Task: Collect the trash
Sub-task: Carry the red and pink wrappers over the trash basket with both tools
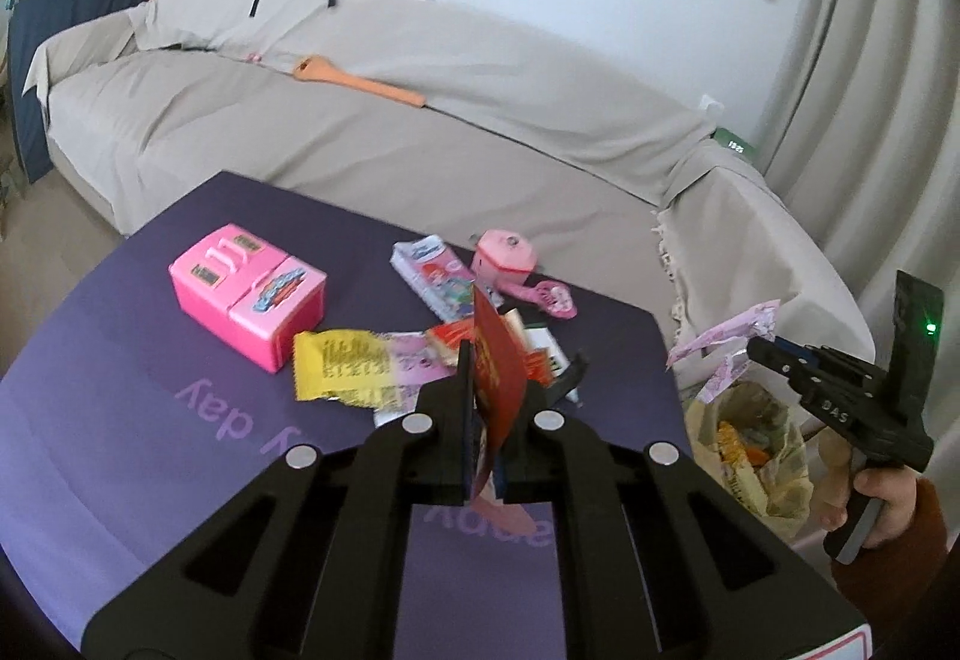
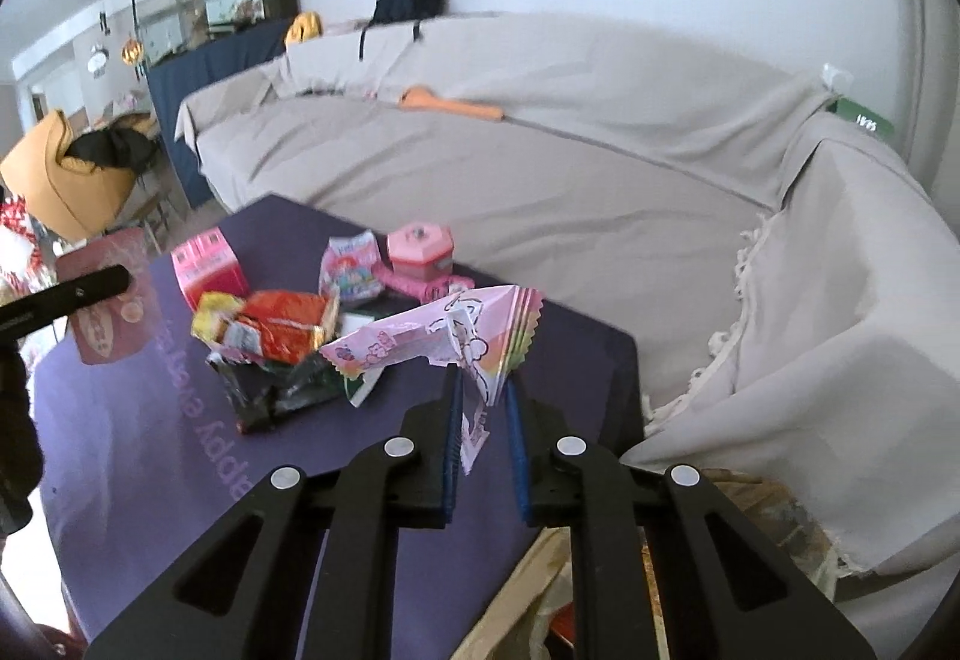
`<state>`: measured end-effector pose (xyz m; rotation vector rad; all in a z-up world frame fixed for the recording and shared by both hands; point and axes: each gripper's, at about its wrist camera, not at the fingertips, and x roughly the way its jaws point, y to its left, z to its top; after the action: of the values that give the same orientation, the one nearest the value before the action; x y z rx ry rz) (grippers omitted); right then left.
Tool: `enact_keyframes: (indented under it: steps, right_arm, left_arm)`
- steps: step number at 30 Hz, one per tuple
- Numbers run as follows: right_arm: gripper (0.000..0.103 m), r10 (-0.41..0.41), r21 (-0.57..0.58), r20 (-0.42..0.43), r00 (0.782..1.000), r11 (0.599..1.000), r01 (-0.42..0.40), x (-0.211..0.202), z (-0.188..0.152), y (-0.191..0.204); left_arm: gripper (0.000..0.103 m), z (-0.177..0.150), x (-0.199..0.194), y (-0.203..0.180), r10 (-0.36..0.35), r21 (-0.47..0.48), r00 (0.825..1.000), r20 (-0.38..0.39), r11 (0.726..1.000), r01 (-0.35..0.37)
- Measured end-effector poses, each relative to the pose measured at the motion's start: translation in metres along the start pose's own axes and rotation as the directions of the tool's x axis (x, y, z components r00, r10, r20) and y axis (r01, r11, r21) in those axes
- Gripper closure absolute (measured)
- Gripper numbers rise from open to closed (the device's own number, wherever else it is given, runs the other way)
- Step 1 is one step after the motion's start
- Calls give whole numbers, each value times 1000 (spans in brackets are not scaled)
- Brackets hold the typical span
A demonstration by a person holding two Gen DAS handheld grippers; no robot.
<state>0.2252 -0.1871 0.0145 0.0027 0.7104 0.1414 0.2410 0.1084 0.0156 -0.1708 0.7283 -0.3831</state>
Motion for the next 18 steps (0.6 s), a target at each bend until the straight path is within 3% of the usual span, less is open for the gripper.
enact_keyframes:
  steps: [8, 18]
  right_arm:
    - [89, -8, 33, 69, 998, 999, 6, -41, -4, -25]
    - [89, -115, 125, 150, 982, 987, 96, -111, -30, -87]
  left_arm:
    - [99, 6, -7, -45, -58, 57, 998, 5, 997, 57]
    - [99, 4, 11, -142, -194, 168, 980, -42, 966, 198]
